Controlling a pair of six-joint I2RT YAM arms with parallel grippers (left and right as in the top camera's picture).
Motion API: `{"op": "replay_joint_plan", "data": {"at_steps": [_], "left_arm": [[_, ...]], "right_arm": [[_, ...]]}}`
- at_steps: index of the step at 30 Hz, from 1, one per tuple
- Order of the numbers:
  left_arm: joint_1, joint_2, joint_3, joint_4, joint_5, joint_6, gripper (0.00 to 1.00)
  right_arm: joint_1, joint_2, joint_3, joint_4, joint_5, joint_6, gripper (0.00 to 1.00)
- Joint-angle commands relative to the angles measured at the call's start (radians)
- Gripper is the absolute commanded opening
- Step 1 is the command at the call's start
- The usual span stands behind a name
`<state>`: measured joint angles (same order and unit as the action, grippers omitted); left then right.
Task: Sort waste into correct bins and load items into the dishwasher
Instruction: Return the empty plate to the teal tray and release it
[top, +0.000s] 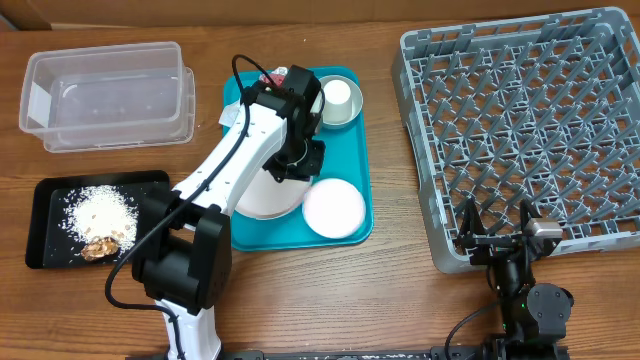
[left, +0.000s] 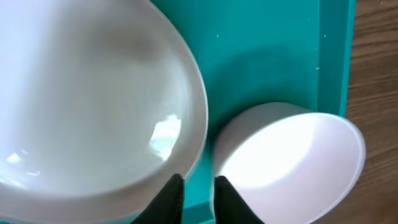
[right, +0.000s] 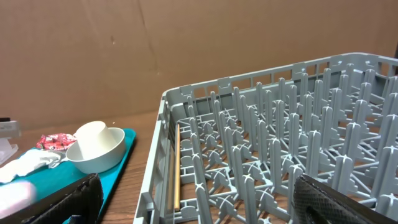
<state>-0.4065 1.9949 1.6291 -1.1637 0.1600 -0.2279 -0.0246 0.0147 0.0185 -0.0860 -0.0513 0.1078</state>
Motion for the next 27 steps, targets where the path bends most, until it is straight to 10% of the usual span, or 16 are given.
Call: {"op": "replay_joint_plan", "data": {"at_steps": [1, 12, 27], "left_arm": [[-0.006, 0.010, 0.008, -0.013, -0.002, -0.013, 0.28], [0.024, 0.009, 0.201, -0.048, -0.076, -0.012, 0.32], [0.146, 0.124, 0.245, 0.440, -0.271, -0.012, 0.65]], "right_arm": [[0.002, -0.012, -0.010, 0.006, 0.006, -0.004, 1.00], [0.002, -0.012, -0.010, 0.006, 0.006, -0.004, 1.00], [0.002, -0.012, -0.010, 0.006, 0.006, -0.004, 1.00]]}}
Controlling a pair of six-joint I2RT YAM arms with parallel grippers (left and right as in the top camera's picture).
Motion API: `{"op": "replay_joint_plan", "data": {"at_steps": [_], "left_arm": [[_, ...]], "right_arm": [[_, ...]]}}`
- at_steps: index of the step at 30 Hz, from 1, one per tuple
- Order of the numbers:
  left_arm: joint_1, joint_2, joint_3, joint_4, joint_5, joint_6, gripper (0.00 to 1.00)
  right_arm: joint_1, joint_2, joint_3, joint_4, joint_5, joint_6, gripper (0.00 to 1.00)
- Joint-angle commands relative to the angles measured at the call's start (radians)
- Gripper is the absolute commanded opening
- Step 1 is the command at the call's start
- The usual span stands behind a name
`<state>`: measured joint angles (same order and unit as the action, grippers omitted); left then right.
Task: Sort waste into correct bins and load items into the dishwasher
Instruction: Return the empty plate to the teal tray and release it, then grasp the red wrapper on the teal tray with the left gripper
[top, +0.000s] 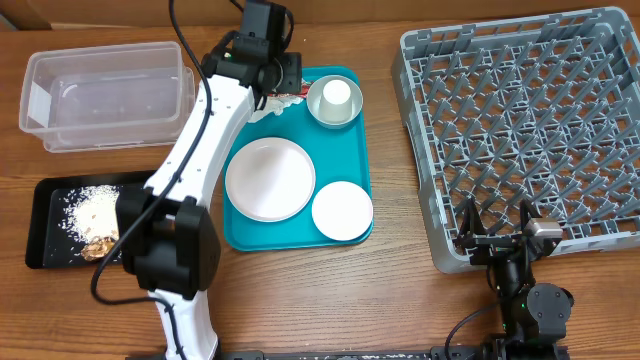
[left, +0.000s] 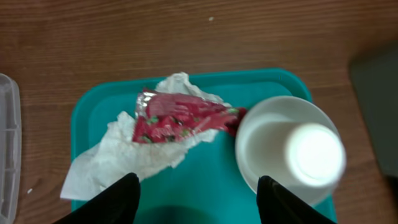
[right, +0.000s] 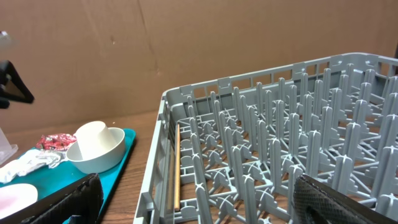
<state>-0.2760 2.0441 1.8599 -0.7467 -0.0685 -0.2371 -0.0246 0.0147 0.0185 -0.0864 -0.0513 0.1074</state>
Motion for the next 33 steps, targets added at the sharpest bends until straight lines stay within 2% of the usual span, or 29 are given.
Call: {"op": "replay_joint_plan", "data": {"at_steps": [1, 5, 10, 14, 18, 22, 25, 29, 31, 33], "left_arm": [[0.021, 0.094, 0.014, 0.034, -0.043, -0.003, 0.65], [0.042, 0.167, 0.014, 0.082, -0.043, -0.017, 0.65], [0.079, 0.212, 0.014, 0.142, -0.021, -0.116, 0.64], [0.100, 0.232, 0.014, 0.165, 0.015, -0.116, 0.64], [0.108, 0.256, 0.014, 0.178, 0.066, -0.119, 0.70], [0.108, 0.285, 0.014, 0.188, 0.106, -0.119, 0.68], [0.105, 0.290, 0.014, 0.204, 0.114, -0.118, 0.59], [0.104, 0.273, 0.018, 0.228, 0.118, -0.118, 0.27], [0.104, 0.256, 0.018, 0.228, 0.117, -0.118, 0.20], [0.106, 0.230, 0.019, 0.228, 0.117, -0.114, 0.08]], "right_arm": [[0.002, -0.012, -0.010, 0.006, 0.006, -0.003, 1.00], [0.002, -0.012, -0.010, 0.006, 0.006, -0.003, 1.00], [0.002, -0.012, -0.011, 0.006, 0.006, -0.003, 1.00], [0.002, -0.012, -0.010, 0.006, 0.006, -0.003, 1.00], [0.002, -0.012, -0.010, 0.006, 0.006, -0.003, 1.00], [0.002, -0.012, -0.010, 0.006, 0.006, -0.003, 1.00], [0.002, -0.012, -0.010, 0.006, 0.006, -0.003, 1.00], [0.002, -0.012, -0.011, 0.006, 0.006, -0.003, 1.00], [0.002, -0.012, -0.010, 0.006, 0.006, -0.003, 1.00], [0.002, -0.012, -0.010, 0.006, 0.006, -0.003, 1.00]]}}
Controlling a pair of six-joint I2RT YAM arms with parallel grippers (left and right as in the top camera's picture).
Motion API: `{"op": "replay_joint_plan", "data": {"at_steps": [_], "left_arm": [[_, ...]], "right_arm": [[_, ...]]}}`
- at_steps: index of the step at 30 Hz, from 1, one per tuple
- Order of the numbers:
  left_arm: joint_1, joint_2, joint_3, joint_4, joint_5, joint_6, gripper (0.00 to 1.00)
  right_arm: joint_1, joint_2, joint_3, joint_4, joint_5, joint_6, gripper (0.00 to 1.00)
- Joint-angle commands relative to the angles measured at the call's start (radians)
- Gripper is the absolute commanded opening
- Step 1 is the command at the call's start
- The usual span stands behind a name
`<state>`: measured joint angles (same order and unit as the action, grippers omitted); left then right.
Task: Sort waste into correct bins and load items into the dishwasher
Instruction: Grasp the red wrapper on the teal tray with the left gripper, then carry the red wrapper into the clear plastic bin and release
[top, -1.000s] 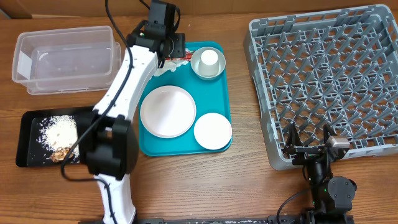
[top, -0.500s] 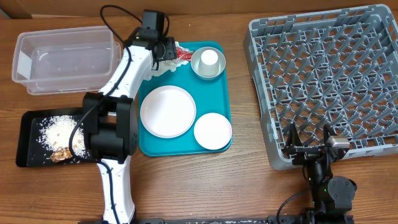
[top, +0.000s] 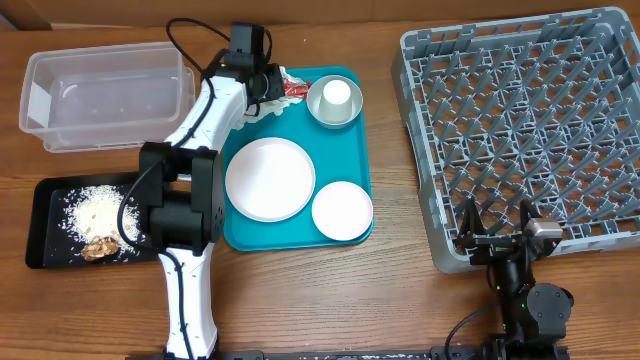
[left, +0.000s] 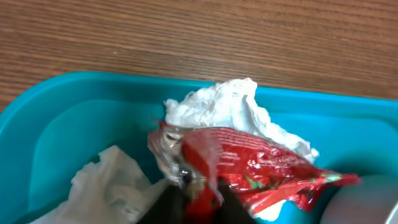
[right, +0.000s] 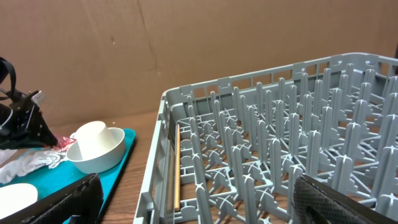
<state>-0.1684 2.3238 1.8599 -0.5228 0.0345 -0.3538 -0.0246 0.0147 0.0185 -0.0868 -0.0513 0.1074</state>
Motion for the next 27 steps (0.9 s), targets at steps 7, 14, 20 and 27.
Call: {"op": "replay_joint_plan", "data": {"at_steps": [7, 14, 20, 27], "left_arm": [[0.000, -0.152, 0.019, -0.002, 0.011, 0.017, 0.04], [0.008, -0.293, 0.019, -0.025, 0.006, 0.017, 0.04], [0.065, -0.391, 0.019, -0.087, -0.209, 0.017, 0.04], [0.214, -0.383, 0.019, -0.210, -0.322, 0.016, 0.04]], "right_arm": [[0.002, -0.012, -0.010, 0.006, 0.006, -0.003, 1.00], [0.002, -0.012, -0.010, 0.006, 0.006, -0.003, 1.00], [0.002, -0.012, -0.010, 0.006, 0.006, -0.003, 1.00], [0.002, -0.012, -0.010, 0.006, 0.006, -0.003, 1.00]]}}
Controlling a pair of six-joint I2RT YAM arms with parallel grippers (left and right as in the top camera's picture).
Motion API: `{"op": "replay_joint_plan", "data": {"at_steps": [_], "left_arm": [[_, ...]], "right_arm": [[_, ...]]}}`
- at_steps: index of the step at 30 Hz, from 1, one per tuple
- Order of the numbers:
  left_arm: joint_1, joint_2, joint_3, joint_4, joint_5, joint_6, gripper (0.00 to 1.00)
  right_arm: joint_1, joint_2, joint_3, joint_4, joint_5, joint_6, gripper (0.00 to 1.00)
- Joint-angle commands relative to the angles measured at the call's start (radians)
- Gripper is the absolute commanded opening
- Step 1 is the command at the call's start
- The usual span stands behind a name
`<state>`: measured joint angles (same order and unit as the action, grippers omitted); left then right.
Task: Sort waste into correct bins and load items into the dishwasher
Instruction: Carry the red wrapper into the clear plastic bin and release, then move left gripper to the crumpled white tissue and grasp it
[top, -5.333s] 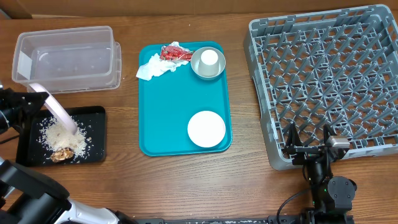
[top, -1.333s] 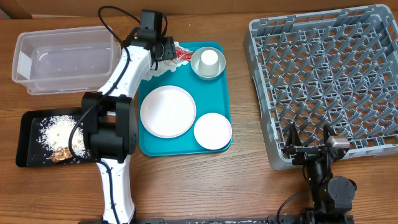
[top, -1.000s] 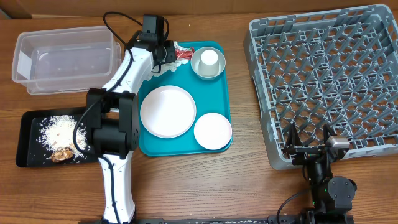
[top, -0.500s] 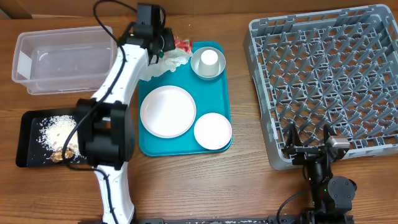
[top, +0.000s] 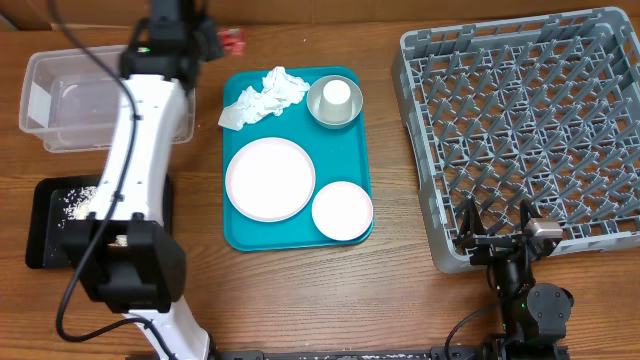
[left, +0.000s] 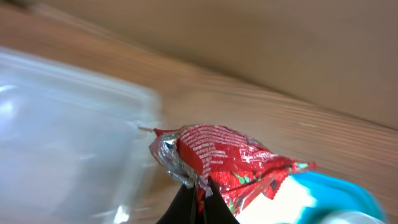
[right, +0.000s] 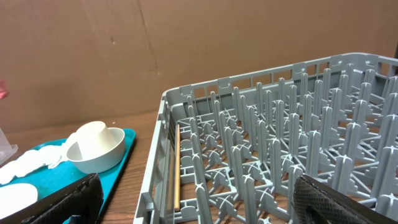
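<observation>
My left gripper (left: 200, 198) is shut on a crumpled red foil wrapper (left: 227, 158), held in the air beside the right end of the clear plastic bin (top: 105, 95). In the overhead view the wrapper (top: 232, 40) shows at the table's back edge, left of the teal tray (top: 352, 155). On the tray lie a crumpled white napkin (top: 262, 92), a bowl with a cup in it (top: 335, 100), a plate (top: 270, 179) and a small dish (top: 342, 210). The grey dish rack (top: 520, 130) stands at the right. My right gripper (right: 193, 205) is open at the rack's near corner.
A black tray (top: 50, 250) with rice and food scraps lies at the front left, partly under my left arm. A wooden chopstick (right: 177, 165) lies inside the rack along its left wall. A cardboard wall backs the table.
My left gripper was down on the tray's back corner, shut on the red wrapper. Now it holds the wrapper lifted off the tray, further left near the clear bin. The napkin stays on the tray.
My left gripper was first shut low over the tray between the plate and the small dish. Then it stood open above the wrapper and napkin. Then it was shut on the wrapper on the tray, and now holds it by the clear bin. The right arm stayed still.
</observation>
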<state>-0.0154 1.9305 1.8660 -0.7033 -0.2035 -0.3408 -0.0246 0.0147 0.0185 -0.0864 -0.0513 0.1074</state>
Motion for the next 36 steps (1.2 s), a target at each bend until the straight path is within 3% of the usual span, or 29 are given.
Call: {"op": "replay_joint_plan", "data": {"at_steps": [1, 6, 8, 9, 10, 12, 13, 14, 18, 24, 26, 31, 36], "left_arm": [[0.083, 0.019, 0.013, -0.043, -0.084, 0.003, 0.04], [0.187, 0.068, 0.013, -0.078, -0.084, 0.003, 0.04], [0.217, 0.079, 0.012, -0.082, -0.076, 0.004, 0.12], [0.231, 0.084, 0.012, -0.082, -0.071, 0.004, 0.20], [0.241, 0.084, 0.013, -0.082, -0.063, 0.004, 0.34], [0.254, 0.085, 0.013, -0.082, -0.050, 0.004, 0.80], [0.258, 0.085, 0.013, -0.082, -0.037, 0.005, 0.93], [0.259, 0.085, 0.013, -0.082, -0.022, 0.005, 0.97], [0.252, 0.085, 0.013, -0.098, 0.126, 0.008, 0.99], [0.185, 0.085, 0.013, -0.103, 0.511, 0.034, 0.81], [0.142, 0.085, 0.013, -0.105, 0.560, 0.079, 0.79], [0.016, 0.105, 0.012, -0.112, 0.478, 0.132, 0.77], [-0.083, 0.176, 0.012, -0.101, 0.394, 0.076, 0.71]], "right_arm": [[0.002, -0.012, -0.010, 0.006, 0.006, -0.003, 1.00], [0.002, -0.012, -0.010, 0.006, 0.006, -0.003, 1.00], [0.002, -0.012, -0.010, 0.006, 0.006, -0.003, 1.00], [0.002, -0.012, -0.010, 0.006, 0.006, -0.003, 1.00], [0.002, -0.012, -0.010, 0.006, 0.006, -0.003, 1.00], [0.002, -0.012, -0.010, 0.006, 0.006, -0.003, 1.00], [0.002, -0.012, -0.010, 0.006, 0.006, -0.003, 1.00], [0.002, -0.012, -0.010, 0.006, 0.006, -0.003, 1.00], [0.002, -0.012, -0.011, 0.006, 0.006, -0.003, 1.00], [0.002, -0.012, -0.010, 0.006, 0.006, -0.003, 1.00], [0.002, -0.012, -0.010, 0.006, 0.006, -0.003, 1.00], [0.002, -0.012, -0.010, 0.006, 0.006, -0.003, 1.00], [0.002, -0.012, -0.010, 0.006, 0.006, -0.003, 1.00]]}}
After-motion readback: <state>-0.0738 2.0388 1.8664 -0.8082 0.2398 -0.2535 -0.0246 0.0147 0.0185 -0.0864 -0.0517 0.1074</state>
